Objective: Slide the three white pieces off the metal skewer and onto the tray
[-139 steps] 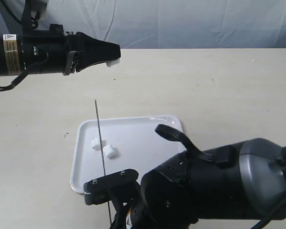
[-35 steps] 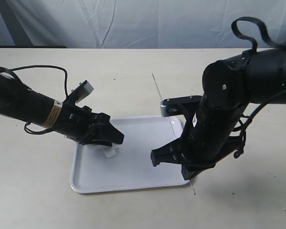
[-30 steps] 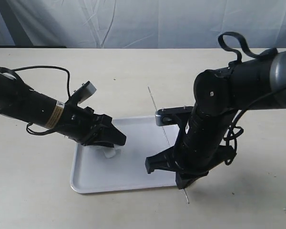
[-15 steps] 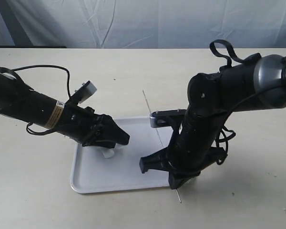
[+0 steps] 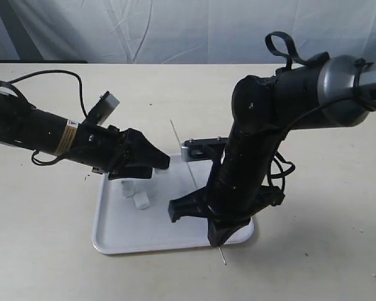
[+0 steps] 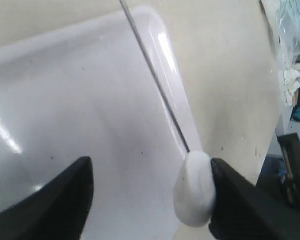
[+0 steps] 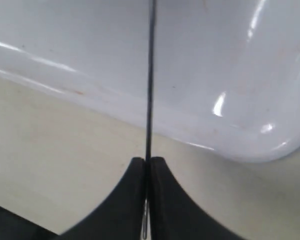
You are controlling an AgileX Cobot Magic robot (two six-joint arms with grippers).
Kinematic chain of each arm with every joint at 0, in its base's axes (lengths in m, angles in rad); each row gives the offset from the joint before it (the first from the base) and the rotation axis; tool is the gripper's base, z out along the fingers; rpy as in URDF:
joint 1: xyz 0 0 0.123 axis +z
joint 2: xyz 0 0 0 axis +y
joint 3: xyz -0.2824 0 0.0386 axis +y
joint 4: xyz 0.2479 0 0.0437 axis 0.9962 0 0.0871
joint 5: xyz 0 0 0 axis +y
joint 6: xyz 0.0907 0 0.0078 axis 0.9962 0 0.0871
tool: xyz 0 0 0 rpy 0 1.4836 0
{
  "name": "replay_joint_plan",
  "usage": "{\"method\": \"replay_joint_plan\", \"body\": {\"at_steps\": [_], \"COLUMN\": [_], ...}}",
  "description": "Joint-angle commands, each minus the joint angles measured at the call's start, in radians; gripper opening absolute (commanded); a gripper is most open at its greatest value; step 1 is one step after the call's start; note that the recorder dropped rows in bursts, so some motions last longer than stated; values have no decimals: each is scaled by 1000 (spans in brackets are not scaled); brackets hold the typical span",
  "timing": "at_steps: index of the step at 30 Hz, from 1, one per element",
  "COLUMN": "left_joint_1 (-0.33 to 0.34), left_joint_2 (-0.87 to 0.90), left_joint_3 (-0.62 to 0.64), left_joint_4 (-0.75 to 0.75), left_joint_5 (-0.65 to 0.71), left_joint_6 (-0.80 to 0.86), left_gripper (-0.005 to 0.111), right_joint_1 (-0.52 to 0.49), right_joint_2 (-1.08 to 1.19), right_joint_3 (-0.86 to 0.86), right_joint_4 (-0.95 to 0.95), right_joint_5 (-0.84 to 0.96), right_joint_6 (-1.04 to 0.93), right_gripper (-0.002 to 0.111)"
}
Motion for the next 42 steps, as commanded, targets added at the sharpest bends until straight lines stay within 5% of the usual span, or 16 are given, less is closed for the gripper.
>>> {"method": "replay_joint_plan", "body": {"at_steps": [1, 18, 42], "left_joint_1": [-10, -50, -35], "left_joint_2": [2, 2, 2], "left_joint_3": [-4, 0, 3], "left_joint_4": [-33, 59, 59], "left_joint_5": [30, 157, 54], "left_joint_6": [4, -24, -36], "left_gripper": [62, 58, 58], "right_joint_1": [66, 96, 107], "right_joint_2": [-5, -22, -22], "right_joint_3": [-4, -7, -7], "right_joint_4": [32, 59, 81], "right_joint_5": [-42, -55, -76], "right_joint_6": [-29, -32, -51], "right_gripper": [-1, -1, -1]}}
